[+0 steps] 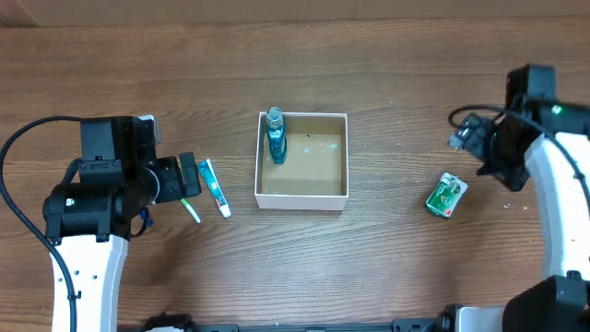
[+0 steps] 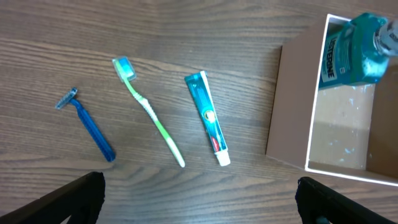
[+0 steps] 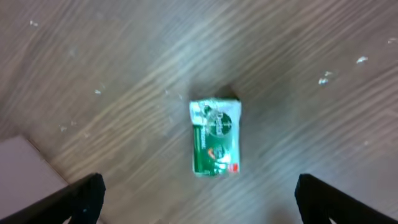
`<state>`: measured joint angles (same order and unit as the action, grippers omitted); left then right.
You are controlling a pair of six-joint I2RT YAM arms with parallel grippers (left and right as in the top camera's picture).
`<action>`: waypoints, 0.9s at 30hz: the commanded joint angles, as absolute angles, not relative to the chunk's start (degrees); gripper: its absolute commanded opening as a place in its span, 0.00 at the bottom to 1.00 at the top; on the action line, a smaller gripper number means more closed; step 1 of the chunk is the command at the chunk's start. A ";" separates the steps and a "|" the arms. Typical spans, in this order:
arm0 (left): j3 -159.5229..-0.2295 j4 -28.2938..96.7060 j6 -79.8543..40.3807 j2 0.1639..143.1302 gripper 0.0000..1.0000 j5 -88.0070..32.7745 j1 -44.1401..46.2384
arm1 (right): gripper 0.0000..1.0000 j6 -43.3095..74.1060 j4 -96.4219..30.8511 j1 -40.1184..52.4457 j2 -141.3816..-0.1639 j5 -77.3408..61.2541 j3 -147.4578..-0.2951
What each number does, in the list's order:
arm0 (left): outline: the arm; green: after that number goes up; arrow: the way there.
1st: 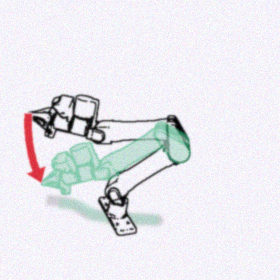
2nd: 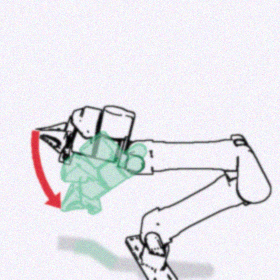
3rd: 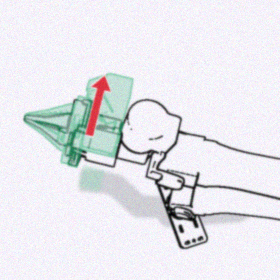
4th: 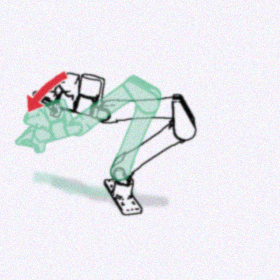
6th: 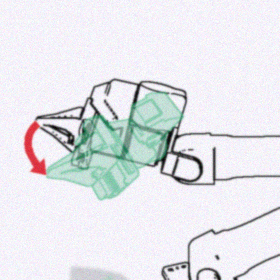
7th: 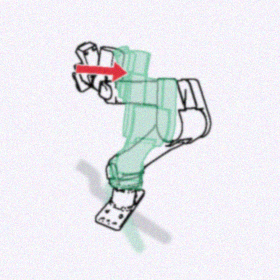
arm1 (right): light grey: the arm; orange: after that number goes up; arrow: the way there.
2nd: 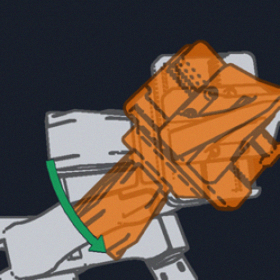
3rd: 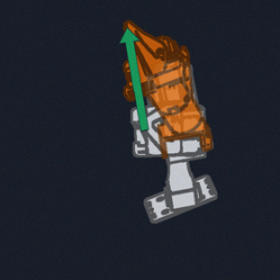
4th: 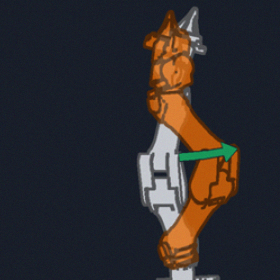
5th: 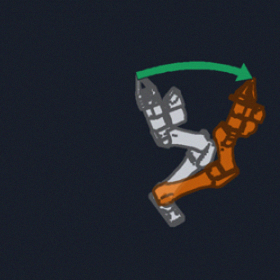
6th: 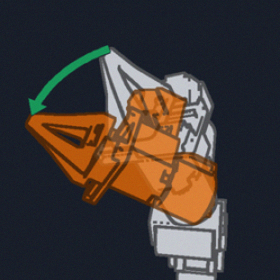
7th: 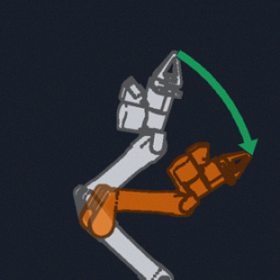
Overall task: Pack container
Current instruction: 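Release the bottle and move the right gripper to the green soap bar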
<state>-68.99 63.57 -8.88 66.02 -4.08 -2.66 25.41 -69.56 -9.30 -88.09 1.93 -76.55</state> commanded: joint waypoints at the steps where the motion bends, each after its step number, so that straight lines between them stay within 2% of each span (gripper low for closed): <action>1: -70.08 63.61 -8.82 65.91 1.00 -3.88 -2.59 | 1.00 24.93 -60.62 -9.30 -89.95 1.15 -65.89; 9: -70.08 63.59 -8.82 65.89 1.00 -3.88 -2.59 | 1.00 22.46 -46.37 -9.30 -90.80 -0.10 -54.92; 21: -70.06 63.61 -8.82 65.89 1.00 -3.88 -2.59 | 1.00 22.00 -44.18 -9.34 -99.37 -0.12 -54.63; 27: -70.08 63.64 -8.82 65.91 1.00 -3.88 -2.59 | 0.89 20.73 -44.66 -9.34 -99.37 -0.14 -54.63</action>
